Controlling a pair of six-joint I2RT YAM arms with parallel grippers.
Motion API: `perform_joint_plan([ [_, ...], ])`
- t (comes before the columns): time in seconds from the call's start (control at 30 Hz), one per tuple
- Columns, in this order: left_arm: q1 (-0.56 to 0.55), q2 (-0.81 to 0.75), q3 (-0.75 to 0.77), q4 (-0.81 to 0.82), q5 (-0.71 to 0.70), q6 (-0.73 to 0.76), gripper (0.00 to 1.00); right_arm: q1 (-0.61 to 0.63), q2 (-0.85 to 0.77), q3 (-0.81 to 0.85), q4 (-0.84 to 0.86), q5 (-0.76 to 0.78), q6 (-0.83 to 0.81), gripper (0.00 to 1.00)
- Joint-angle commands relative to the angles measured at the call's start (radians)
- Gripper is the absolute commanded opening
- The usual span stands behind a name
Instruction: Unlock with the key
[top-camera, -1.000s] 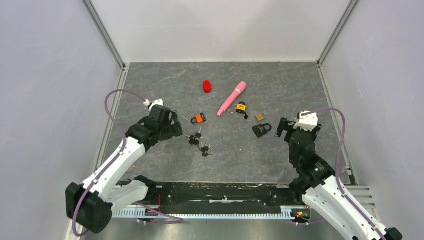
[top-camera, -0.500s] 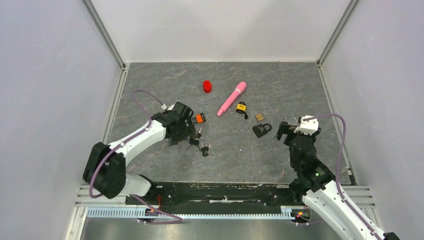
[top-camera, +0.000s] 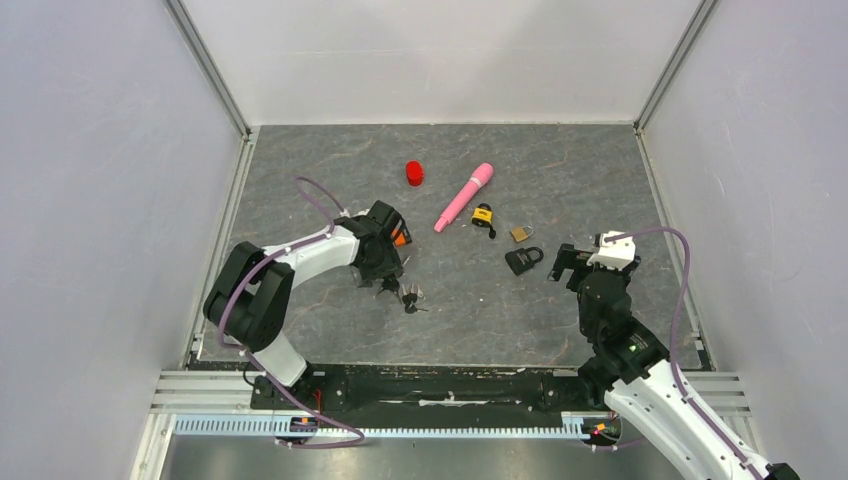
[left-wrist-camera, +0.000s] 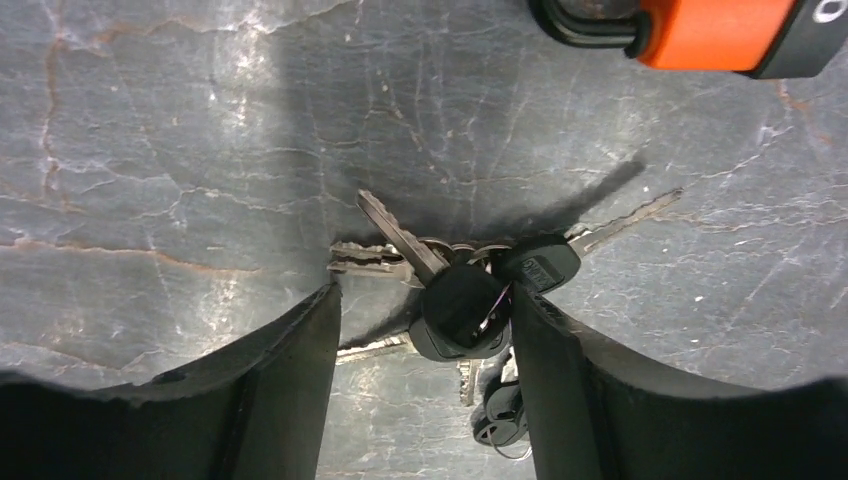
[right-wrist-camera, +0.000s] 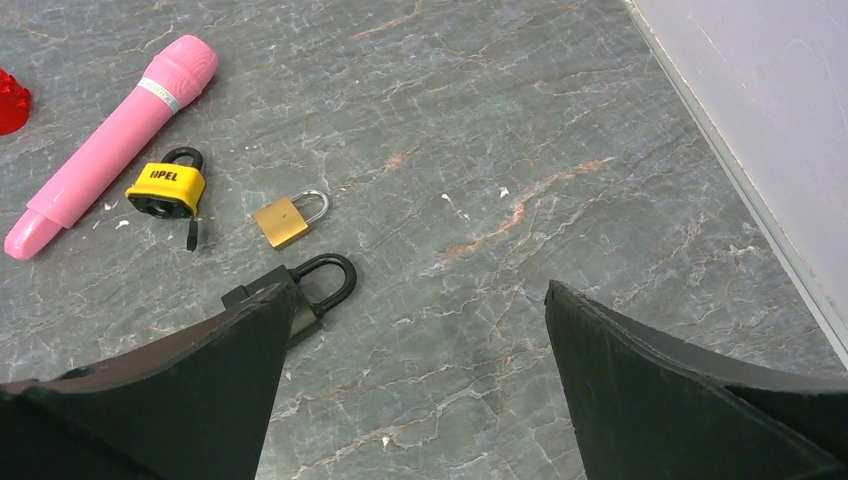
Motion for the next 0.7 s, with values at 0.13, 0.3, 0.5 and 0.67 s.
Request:
perform_joint_plan([
  [0.13, -0.002, 0.012, -0.012, 0.064, -0.008, -0.032, 0.58, 0.004, 0.009, 0.001, 0.033, 0.011, 0.017, 0.98],
  [0.3, 0.0, -0.02, -0.053, 0.081, 0.002, -0.023, 0.44, 0.003, 0.022, -0.001, 0.032, -0.007, 0.019, 0.98],
  [0.5, 0.0, -0.107, -0.112, 0.073, -0.001, -0.001, 0.29, 0.004, 0.02, 0.018, 0.032, -0.008, 0.008, 0.98],
  [0.67, 0.0, -0.199, -0.132, 0.062, -0.047, 0.046, 0.17, 0.003, 0.006, -0.001, 0.036, -0.012, 0.028, 0.98],
])
